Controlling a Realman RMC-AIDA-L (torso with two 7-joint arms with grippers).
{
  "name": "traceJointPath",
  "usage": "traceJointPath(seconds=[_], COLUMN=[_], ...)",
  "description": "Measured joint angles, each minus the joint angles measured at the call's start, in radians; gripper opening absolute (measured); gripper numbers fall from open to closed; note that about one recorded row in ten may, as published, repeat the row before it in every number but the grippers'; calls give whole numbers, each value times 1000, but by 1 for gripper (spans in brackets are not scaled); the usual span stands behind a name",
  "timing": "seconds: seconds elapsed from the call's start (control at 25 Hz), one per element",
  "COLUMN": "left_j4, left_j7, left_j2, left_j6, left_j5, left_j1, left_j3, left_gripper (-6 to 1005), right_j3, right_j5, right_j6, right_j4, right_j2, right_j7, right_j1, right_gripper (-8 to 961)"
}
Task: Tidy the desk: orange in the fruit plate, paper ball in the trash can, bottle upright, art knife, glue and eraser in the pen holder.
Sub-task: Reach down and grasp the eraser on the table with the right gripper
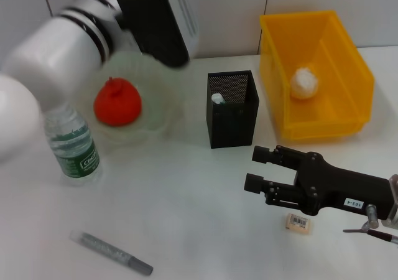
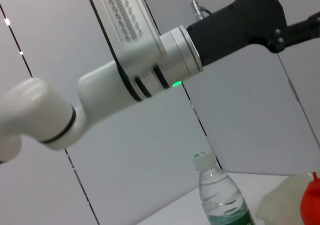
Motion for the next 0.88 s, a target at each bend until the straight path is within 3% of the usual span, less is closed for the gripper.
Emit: traceJointPath(seconds=[0.16,0.32,0.36,0.4,0.48,0.6,0.88], left_j4=[42,57,70,70,99,172,321], left_j7=[-10,-90,-165,-165,-237,-320,-461], left_j2=[1,4,5,5,6,7,8], left_j6=[177,316,434,434,591,802,1069], left_j5=[-119,-150,-148,-148,-148,-151,-198], left_j1=[0,1,2,2,12,41,129], left_j3=[-116,-200,-267,-267,-359,-456,-612], left_gripper=[806,805,805,805,805,805,806], right_j3=[-3,-4,-5,-5,-4,-3,-11], right_j5=[0,1,1,1,1,2,-4], right_j6=[-1,-1,-1,-1,-1,-1,-1], right_j4=[0,5,7,8,10,10,5], right_j2=[0,0,0,0,0,0,0], right_j7=[0,0,0,0,0,-3,-24], right_j1=[0,-1,-1,-1,0,3,23], right_gripper=[761,761,761,761,761,761,761])
